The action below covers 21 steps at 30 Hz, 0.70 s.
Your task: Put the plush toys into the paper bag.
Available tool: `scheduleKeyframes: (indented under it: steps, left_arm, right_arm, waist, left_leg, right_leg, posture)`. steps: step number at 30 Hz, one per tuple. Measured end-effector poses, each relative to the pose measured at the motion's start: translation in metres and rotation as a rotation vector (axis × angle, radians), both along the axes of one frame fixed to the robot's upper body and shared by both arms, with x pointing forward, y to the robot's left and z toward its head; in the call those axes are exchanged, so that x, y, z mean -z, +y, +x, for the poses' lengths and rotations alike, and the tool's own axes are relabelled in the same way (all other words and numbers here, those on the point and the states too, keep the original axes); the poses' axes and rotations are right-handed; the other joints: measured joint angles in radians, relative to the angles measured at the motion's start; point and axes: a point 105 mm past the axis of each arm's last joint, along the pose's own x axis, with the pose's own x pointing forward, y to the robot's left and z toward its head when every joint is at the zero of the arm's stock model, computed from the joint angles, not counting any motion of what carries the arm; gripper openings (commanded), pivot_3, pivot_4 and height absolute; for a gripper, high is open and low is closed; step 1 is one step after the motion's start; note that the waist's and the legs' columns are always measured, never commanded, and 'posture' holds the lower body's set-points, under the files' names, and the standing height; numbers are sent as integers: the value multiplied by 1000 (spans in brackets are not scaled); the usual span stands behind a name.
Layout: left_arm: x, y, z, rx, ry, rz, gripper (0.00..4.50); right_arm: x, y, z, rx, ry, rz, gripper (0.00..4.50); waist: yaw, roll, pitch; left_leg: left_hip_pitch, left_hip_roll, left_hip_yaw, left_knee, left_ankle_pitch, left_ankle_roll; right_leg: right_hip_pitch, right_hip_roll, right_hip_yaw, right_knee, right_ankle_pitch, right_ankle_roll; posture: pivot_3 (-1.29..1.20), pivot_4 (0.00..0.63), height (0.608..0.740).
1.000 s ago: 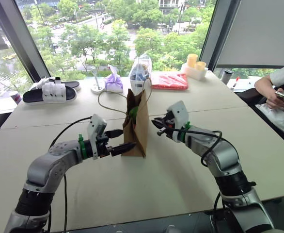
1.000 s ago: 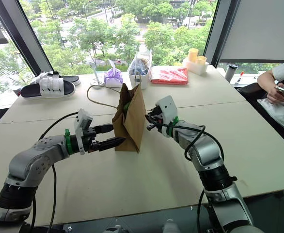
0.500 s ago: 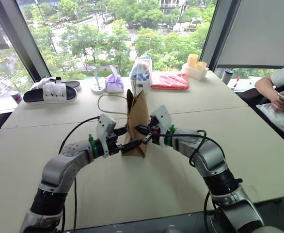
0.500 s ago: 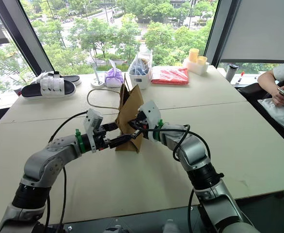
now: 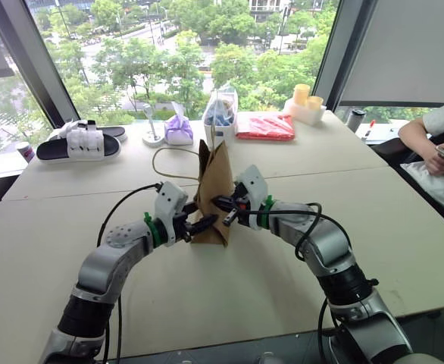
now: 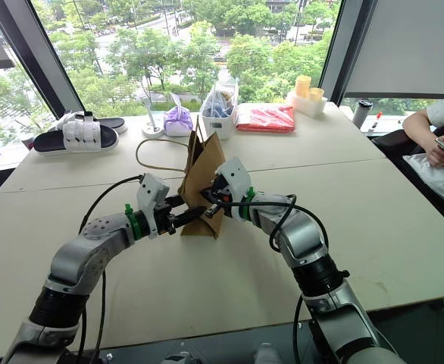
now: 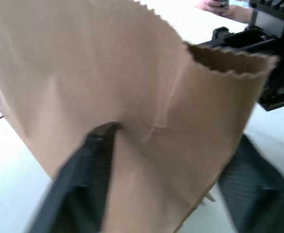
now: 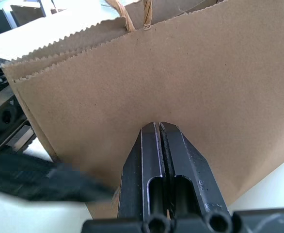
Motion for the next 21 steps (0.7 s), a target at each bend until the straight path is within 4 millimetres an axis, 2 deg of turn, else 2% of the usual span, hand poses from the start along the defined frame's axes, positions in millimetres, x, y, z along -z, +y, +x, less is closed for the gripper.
scheduleKeyframes:
  steps: [2, 3, 9, 12, 15, 17, 21]
  left_arm:
    - [1, 0, 1, -9, 4, -7, 281]
    - [1, 1, 2, -15, 4, -9, 18]
    - [-1, 4, 4, -25, 5, -22, 18]
    - [-3, 5, 0, 29, 20, -27, 18]
    - [-12, 16, -6, 151, 41, 5, 18]
    - [-22, 34, -8, 209, 44, 41, 18]
    - [-35, 34, -8, 369, 45, 43, 18]
  right_arm:
    - [1, 0, 0, 1, 2, -3, 0]
    - [1, 0, 0, 2, 4, -5, 0]
    - [-1, -1, -2, -1, 0, -14, 0]
    - [-3, -9, -10, -15, -12, -40, 0]
    - [-6, -41, -26, -45, 0, -90, 0]
    - [-22, -69, -33, -25, -18, -105, 0]
    - [-46, -96, -48, -60, -30, -107, 0]
  waist:
    - [0, 0, 0]
    - [0, 0, 0]
    - [0, 0, 0]
    - [2, 0, 0]
    - [16, 0, 0]
    - [19, 0, 0]
    - [21, 0, 0]
  left_leg:
    - [0, 0, 0, 0, 0, 0]
    - [0, 0, 0, 0, 0, 0]
    - [0, 0, 0, 0, 0, 0]
    - [0, 0, 0, 0, 0, 0]
    - [-2, 0, 0, 0, 0, 0]
    - [-1, 0, 0, 0, 0, 1]
    - [1, 1, -1, 1, 0, 1]
  right_leg:
    - [0, 0, 0, 0, 0, 0]
    - [0, 0, 0, 0, 0, 0]
    - [0, 0, 0, 0, 0, 0]
    - [0, 0, 0, 0, 0, 0]
    - [0, 0, -1, -2, 0, 0]
    - [2, 0, -1, -3, 0, 0]
    - [6, 1, -4, -7, 0, 0]
  posture:
    - [0, 150, 740]
    - [0, 150, 740]
    - [0, 150, 740]
    - [0, 150, 740]
    - [0, 150, 740]
    - [0, 150, 740]
    - [0, 150, 740]
